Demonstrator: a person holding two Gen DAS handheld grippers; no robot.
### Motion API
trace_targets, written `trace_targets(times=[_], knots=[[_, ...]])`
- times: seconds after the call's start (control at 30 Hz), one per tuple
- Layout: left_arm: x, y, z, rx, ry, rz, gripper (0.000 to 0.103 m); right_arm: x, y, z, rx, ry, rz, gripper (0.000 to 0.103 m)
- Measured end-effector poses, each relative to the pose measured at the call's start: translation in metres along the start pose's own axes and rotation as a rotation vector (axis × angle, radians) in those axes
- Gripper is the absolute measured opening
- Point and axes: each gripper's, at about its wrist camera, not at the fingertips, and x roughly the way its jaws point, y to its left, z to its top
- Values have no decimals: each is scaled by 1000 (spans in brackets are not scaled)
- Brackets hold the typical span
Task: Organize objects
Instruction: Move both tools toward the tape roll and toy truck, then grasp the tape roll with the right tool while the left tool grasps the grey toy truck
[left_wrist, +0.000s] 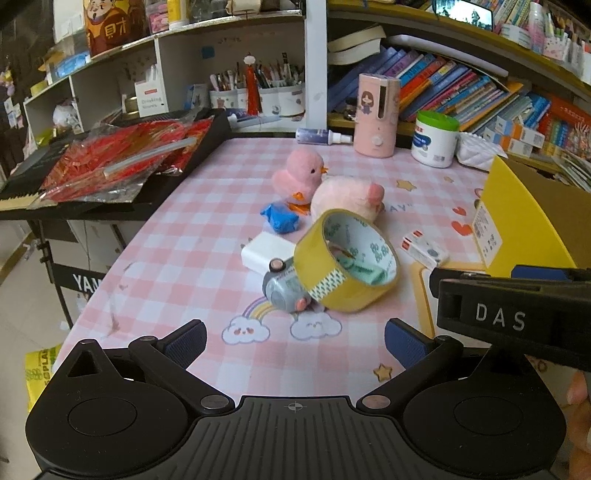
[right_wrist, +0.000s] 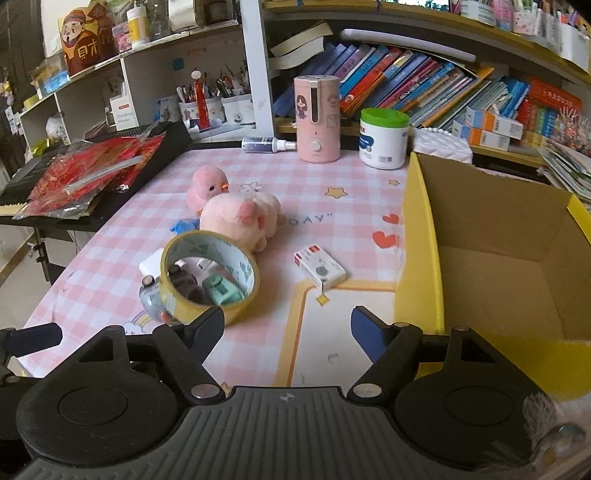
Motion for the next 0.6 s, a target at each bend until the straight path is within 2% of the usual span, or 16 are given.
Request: trace_targets(times=[0.23,0.47,0.53,0.6], knots=[[8,-8,8,40,-43,27,103,11,-1,17,-33,-25,52,76],[22,-4,15,10,5,45,103,25,13,30,-117,-31,144,75],[25,-2,15,1,20,62,103,34,15,34,-119,-4,168,77],[27,1,15,-1,34,75,103,45,16,38,-111,24,192,90]])
